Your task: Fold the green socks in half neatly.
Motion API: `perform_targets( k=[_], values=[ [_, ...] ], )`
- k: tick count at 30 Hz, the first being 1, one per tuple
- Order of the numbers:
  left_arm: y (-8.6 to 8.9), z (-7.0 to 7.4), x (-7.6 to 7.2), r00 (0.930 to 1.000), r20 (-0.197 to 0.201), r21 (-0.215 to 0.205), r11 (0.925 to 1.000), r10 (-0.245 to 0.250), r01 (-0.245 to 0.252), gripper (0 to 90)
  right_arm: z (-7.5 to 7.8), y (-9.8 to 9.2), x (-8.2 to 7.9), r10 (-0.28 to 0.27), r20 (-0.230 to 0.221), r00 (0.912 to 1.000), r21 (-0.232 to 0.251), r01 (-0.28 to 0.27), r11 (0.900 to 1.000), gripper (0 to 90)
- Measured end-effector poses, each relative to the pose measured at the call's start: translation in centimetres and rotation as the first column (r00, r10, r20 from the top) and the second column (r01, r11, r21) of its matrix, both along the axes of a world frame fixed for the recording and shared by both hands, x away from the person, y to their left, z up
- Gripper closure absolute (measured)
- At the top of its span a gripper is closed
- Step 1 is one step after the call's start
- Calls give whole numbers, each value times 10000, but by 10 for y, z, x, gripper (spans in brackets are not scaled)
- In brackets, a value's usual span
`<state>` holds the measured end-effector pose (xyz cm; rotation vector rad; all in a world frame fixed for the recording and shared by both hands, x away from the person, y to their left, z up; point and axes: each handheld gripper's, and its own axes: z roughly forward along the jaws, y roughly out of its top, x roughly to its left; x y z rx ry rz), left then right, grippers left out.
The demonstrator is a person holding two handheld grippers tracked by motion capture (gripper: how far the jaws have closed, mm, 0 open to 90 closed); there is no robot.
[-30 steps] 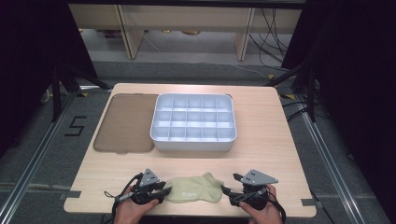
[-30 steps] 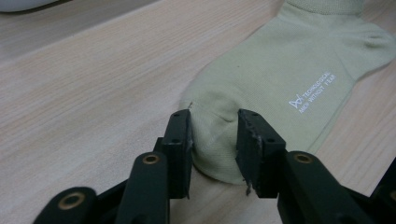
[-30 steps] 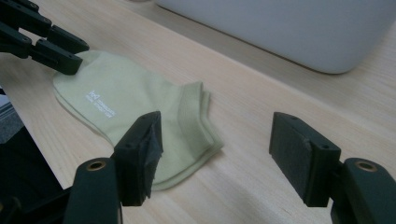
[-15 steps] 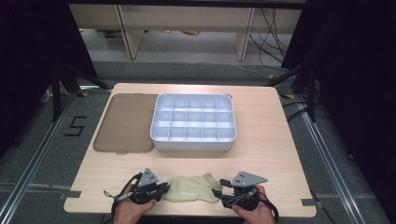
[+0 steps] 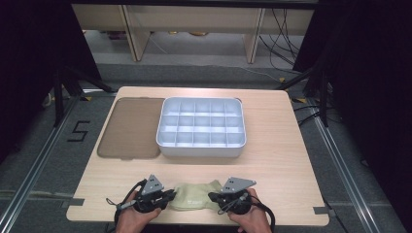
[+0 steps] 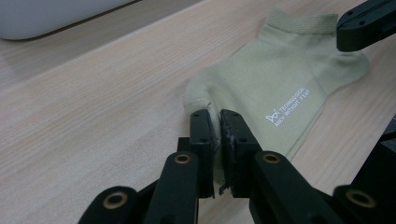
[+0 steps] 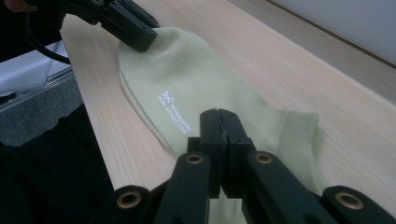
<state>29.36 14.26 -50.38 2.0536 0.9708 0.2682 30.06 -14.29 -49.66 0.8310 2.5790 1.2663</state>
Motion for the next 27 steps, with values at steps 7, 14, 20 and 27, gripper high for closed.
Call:
perform_targets(
  k=[7, 14, 20, 27],
  values=[
    [5, 5, 0, 9999, 19, -94, 9999, 103, -103, 833, -4, 17, 6, 270, 58, 9996, -453, -267, 9986, 900],
    [7, 7, 0, 9999, 16, -227, 9997, 112, -111, 833, -11, 28, 22, -21, 173, 9998, -695, 33, 9976, 900],
    [10, 12, 1, 9998, 124, -337, 9994, 128, -124, 833, -17, 37, 31, -15, -28, 10000, -851, 12, 9964, 900],
    [12, 21, 2, 9990, 441, -516, 9986, 108, -85, 833, -19, 45, 36, 0, -21, 10000, -721, -2, 9974, 900]
  ],
)
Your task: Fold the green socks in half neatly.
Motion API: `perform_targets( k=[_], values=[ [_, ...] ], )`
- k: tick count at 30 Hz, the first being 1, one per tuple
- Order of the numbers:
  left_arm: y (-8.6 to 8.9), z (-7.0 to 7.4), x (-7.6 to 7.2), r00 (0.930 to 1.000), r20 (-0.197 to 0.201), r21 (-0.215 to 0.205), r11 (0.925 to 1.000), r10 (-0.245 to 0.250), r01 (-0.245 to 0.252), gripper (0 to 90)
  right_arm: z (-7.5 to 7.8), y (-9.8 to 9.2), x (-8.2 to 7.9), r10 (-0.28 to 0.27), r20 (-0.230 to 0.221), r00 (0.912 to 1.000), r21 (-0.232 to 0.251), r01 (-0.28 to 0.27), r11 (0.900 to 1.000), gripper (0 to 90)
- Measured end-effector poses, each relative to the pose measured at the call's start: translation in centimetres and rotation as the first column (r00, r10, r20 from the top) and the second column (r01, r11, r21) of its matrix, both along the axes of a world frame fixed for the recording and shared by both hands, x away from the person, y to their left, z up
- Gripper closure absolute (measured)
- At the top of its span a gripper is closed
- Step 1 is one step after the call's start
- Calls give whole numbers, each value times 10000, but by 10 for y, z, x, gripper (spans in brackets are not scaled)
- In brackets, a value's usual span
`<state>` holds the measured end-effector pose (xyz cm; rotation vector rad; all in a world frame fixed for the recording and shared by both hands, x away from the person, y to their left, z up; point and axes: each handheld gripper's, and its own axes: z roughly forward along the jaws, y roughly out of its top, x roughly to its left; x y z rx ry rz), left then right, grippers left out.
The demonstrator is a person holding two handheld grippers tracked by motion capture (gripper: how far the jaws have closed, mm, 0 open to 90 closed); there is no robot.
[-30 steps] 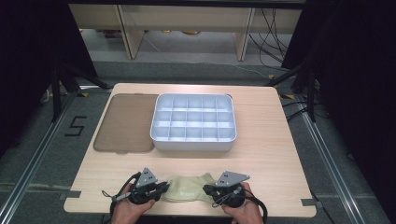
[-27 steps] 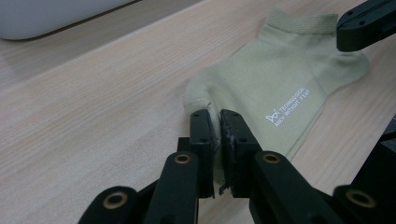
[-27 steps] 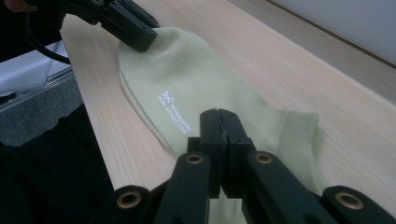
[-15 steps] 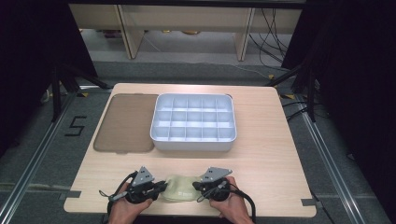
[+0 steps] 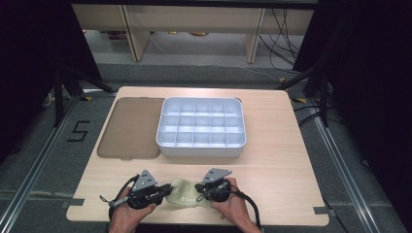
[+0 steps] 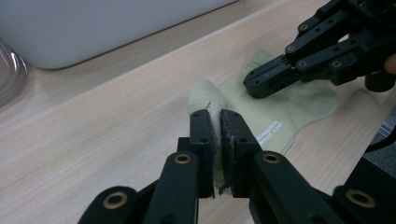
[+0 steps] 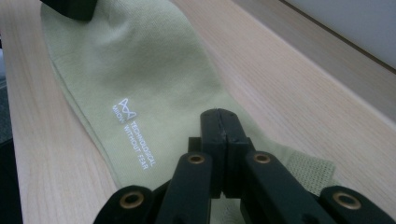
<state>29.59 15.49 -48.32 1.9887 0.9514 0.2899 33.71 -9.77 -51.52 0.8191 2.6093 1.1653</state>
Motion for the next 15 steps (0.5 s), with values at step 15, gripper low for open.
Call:
perform_targets(
  k=[15],
  values=[
    [-2, 7, 1, 10000, 35, -331, 9995, -15, 16, 832, 2, 10, 2, 65, -277, 9996, 359, -55, 9993, 900]
  ],
)
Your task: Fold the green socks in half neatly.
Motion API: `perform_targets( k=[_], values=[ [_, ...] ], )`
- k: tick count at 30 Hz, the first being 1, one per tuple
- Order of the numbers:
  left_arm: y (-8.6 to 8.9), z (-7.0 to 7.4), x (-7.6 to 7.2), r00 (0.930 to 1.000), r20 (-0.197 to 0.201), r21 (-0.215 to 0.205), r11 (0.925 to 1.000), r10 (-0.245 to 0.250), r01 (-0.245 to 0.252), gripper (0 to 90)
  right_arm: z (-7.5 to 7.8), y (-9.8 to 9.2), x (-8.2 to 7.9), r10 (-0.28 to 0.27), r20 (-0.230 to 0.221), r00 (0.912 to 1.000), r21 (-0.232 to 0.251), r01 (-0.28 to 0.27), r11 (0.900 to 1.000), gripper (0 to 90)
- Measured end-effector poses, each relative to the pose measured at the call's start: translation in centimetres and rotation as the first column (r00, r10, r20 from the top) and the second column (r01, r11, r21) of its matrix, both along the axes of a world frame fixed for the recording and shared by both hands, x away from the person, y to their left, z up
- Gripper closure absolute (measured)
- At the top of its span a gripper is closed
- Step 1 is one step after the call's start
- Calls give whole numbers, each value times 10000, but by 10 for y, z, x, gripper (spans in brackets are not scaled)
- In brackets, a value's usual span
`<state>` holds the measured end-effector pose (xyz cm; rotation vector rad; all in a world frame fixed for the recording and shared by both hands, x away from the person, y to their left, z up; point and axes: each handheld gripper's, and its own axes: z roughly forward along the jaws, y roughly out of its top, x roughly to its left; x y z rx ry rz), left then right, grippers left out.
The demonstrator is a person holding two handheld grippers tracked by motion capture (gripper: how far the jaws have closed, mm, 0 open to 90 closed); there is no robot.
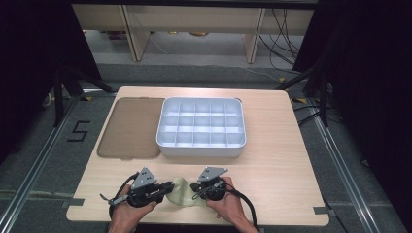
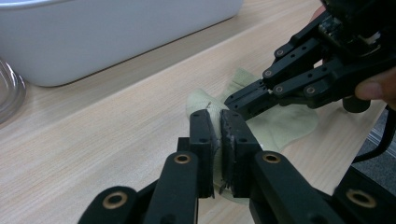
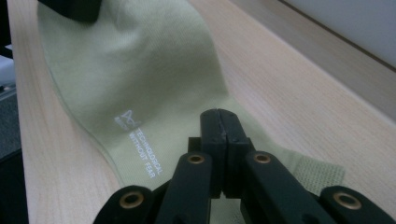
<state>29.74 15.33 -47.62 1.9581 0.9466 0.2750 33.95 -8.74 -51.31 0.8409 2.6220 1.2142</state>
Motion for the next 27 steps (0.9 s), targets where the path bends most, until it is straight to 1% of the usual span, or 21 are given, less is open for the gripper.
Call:
perform_targets(
  k=[1, 2, 4, 7, 8, 9, 10, 11, 12, 13, 14, 15, 16, 17, 18, 19, 20, 21, 25, 26, 27],
  values=[
    [0, -1, 0, 10000, 26, -104, 9999, 96, -96, 832, 2, -1, 1, 62, 196, 9998, 51, -63, 10000, 900],
    [1, 0, 0, 10000, 58, 45, 10000, 70, -70, 831, 5, -3, 0, 46, 169, 9998, 160, -49, 9999, 900],
    [0, -1, 1, 9999, -18, -100, 9999, 113, -113, 832, 12, -5, -2, 120, 158, 9998, 426, -127, 9990, 900],
    [1, -1, 1, 10000, -29, 16, 10000, 90, -90, 831, 16, -4, -6, 242, 66, 9997, 519, -245, 9984, 900],
    [1, -1, 1, 9999, 11, -20, 9999, 119, -119, 831, 15, -3, -8, 337, 26, 9994, 450, -338, 9984, 900],
    [1, -1, 1, 9999, -36, 17, 10000, 98, -98, 830, 11, 0, -14, 631, -174, 9979, 329, -625, 9975, 900],
    [0, -1, 1, 9999, -25, -90, 9999, 143, -143, 831, 9, 1, -17, 708, -311, 9970, 280, -699, 9972, 900],
    [1, 0, 1, 10000, -31, 32, 10000, 88, -88, 830, 7, 3, -20, 896, -278, 9956, 224, -890, 9958, 900],
    [0, 0, 1, 10000, -9, 12, 10000, 91, -91, 830, 6, 4, -24, 956, -435, 9945, 127, -952, 9954, 900],
    [2, 0, 1, 10000, 1, 206, 9998, -46, 46, 830, 3, 6, -26, 1089, -393, 9933, -5, -1091, 9940, 900],
    [1, 0, 1, 10000, -9, 186, 9998, -42, 42, 830, 1, 7, -28, 1162, -349, 9926, -216, -1170, 9929, 900],
    [-1, -1, 0, 9999, 15, -124, 9998, 129, -129, 830, -2, 8, -29, 1217, -273, 9922, -261, -1224, 9921, 900],
    [-1, -1, 0, 9999, 15, -124, 9998, 129, -129, 830, -2, 9, -30, 1195, -370, 9921, -201, -1203, 9925, 900],
    [2, 0, 0, 10000, 86, 174, 9998, 46, -48, 829, -2, 10, -29, 1376, -238, 9902, -224, -1382, 9902, 900],
    [0, 0, 0, 9999, 38, -15, 9999, 140, -140, 829, -1, 10, -29, 1307, -300, 9910, -215, -1314, 9911, 900],
    [0, 0, 0, 9999, 38, -15, 9999, 140, -140, 829, -2, 9, -28, 1327, -260, 9908, -190, -1332, 9909, 900],
    [1, 1, 0, 9999, -16, 28, 9999, 117, -117, 829, 0, 8, -28, 1259, -366, 9914, -154, -1265, 9918, 900],
    [1, 1, 0, 9999, 30, -48, 9999, 131, -131, 829, 1, 7, -27, 1150, -351, 9927, -128, -1155, 9932, 900],
    [1, 1, 0, 9999, -68, -90, 9999, 100, -100, 828, 12, -9, -21, 813, -33, 9967, 108, -812, 9966, 900],
    [1, 1, 0, 9999, -70, -197, 9997, 143, -144, 828, 15, -14, -19, 597, -67, 9982, 142, -596, 9981, 900],
    [1, 1, 0, 9998, -116, -197, 9997, 133, -135, 828, 17, -20, -17, 434, 48, 9990, 204, -435, 9988, 900]
  ],
)
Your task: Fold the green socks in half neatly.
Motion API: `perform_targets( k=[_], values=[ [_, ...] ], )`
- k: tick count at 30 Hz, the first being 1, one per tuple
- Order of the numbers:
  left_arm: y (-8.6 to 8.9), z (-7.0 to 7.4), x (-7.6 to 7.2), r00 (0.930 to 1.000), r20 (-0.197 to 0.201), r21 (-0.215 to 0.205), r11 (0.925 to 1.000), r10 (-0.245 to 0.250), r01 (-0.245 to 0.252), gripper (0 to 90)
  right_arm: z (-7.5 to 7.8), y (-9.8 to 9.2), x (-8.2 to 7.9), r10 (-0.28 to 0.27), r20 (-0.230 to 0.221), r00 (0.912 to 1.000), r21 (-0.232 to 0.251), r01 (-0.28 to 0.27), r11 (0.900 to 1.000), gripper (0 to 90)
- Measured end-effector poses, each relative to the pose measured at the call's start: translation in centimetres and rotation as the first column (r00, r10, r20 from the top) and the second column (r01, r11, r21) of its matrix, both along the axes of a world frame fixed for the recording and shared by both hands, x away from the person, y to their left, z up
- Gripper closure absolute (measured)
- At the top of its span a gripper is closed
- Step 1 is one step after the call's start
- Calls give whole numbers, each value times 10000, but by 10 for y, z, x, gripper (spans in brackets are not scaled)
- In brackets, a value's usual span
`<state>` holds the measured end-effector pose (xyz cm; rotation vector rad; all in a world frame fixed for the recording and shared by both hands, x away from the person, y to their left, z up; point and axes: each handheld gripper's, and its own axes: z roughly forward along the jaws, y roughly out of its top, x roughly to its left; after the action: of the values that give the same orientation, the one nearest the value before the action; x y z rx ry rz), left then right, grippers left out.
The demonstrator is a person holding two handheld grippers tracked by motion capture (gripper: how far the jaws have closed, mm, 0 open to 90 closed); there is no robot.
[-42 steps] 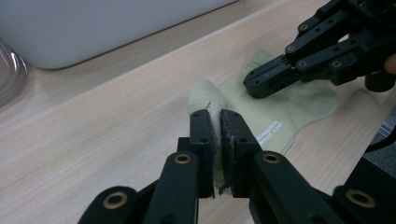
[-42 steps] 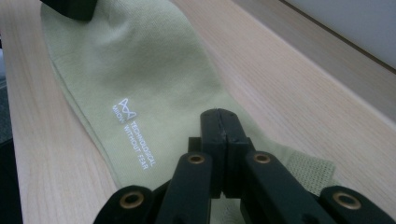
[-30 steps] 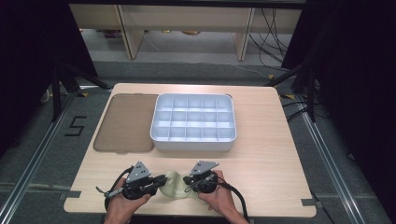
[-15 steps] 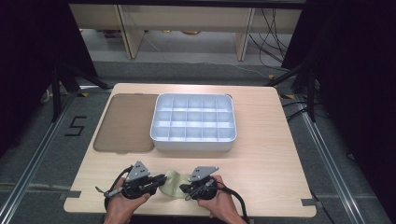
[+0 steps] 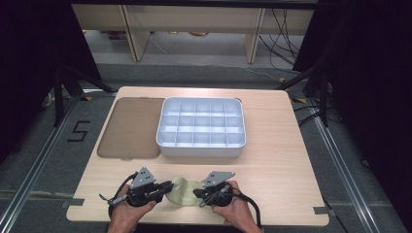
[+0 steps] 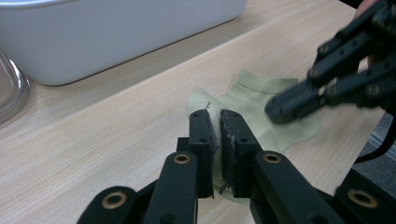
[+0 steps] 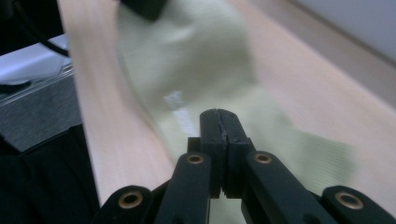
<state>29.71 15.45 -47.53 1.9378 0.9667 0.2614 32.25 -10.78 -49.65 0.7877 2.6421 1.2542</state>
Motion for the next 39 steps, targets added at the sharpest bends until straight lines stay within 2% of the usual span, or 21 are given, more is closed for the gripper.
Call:
perform_targets(
  k=[3, 4, 5, 8, 9, 14, 15, 17, 18, 21, 27, 28, 31, 33, 34, 36, 37, 38, 39],
  values=[
    [-1, 2, -1, 10000, -24, 22, 10000, 54, -54, 827, 4, -18, 7, -472, 127, 9988, -156, 474, 9988, 900],
    [-1, 2, -1, 10000, -24, 22, 10000, 54, -54, 827, 4, -18, 7, -472, 127, 9988, -156, 474, 9988, 900],
    [-1, 2, 0, 9999, 106, -74, 9999, -75, 75, 827, 4, -28, 11, -698, 63, 9975, -320, 699, 9970, 899],
    [-5, 6, 0, 9998, 82, -44, 9999, -161, 161, 826, -1, -39, 15, -1021, -7, 9948, -515, 1019, 9935, 898],
    [-7, 7, 1, 9997, 124, -57, 9998, -203, 204, 826, -3, -40, 18, -818, 91, 9966, -622, 823, 9947, 897],
    [-20, 12, 4, 9988, 171, -250, 9986, -462, 467, 826, -9, -40, 17, -1013, -431, 9939, -666, 983, 9929, 897],
    [-24, 13, 5, 9985, 134, -281, 9981, -540, 543, 826, -11, -40, 19, -1029, -172, 9945, -547, 1018, 9933, 898],
    [-32, 13, 6, 9980, 53, -392, 9973, -622, 624, 826, -11, -40, 19, -1041, -171, 9944, -512, 1031, 9933, 897],
    [-36, 13, 7, 9971, 116, -246, 9968, -753, 755, 826, -11, -40, 19, -1033, -185, 9945, -524, 1022, 9934, 897],
    [-47, 13, 11, 9958, 60, -289, 9954, -909, 910, 827, -10, -42, 20, -971, -483, 9941, -599, 942, 9938, 898],
    [-61, 9, 16, 9937, -43, -269, 9934, -1118, 1116, 827, -11, -44, 22, -931, -407, 9948, -496, 911, 9946, 898],
    [-65, 8, 16, 9938, -118, -392, 9932, -1105, 1100, 827, -11, -44, 22, -958, -548, 9939, -463, 933, 9946, 897],
    [-71, 7, 17, 9925, -220, -403, 9920, -1204, 1194, 827, -11, -45, 22, -915, -635, 9938, -430, 889, 9951, 897],
    [-77, 4, 17, 9917, -291, -400, 9914, -1255, 1243, 826, -11, -44, 22, -996, -847, 9914, -377, 967, 9946, 896],
    [-79, 3, 18, 9902, -253, -258, 9903, -1370, 1363, 825, -12, -45, 23, -937, -719, 9930, -366, 912, 9952, 896],
    [-81, 1, 18, 9895, -297, -359, 9894, -1416, 1405, 825, -11, -45, 23, -1004, -813, 9916, -331, 980, 9946, 895],
    [-83, -1, 18, 9901, -337, -373, 9902, -1359, 1347, 824, -13, -46, 24, -910, -662, 9936, -327, 890, 9955, 892],
    [-84, -2, 19, 9904, -397, -295, 9909, -1321, 1310, 824, -12, -47, 24, -914, -837, 9923, -317, 890, 9955, 889],
    [-85, -3, 20, 9902, -471, -460, 9905, -1315, 1293, 824, -12, -47, 24, -909, -805, 9926, -294, 888, 9956, 888]
  ],
)
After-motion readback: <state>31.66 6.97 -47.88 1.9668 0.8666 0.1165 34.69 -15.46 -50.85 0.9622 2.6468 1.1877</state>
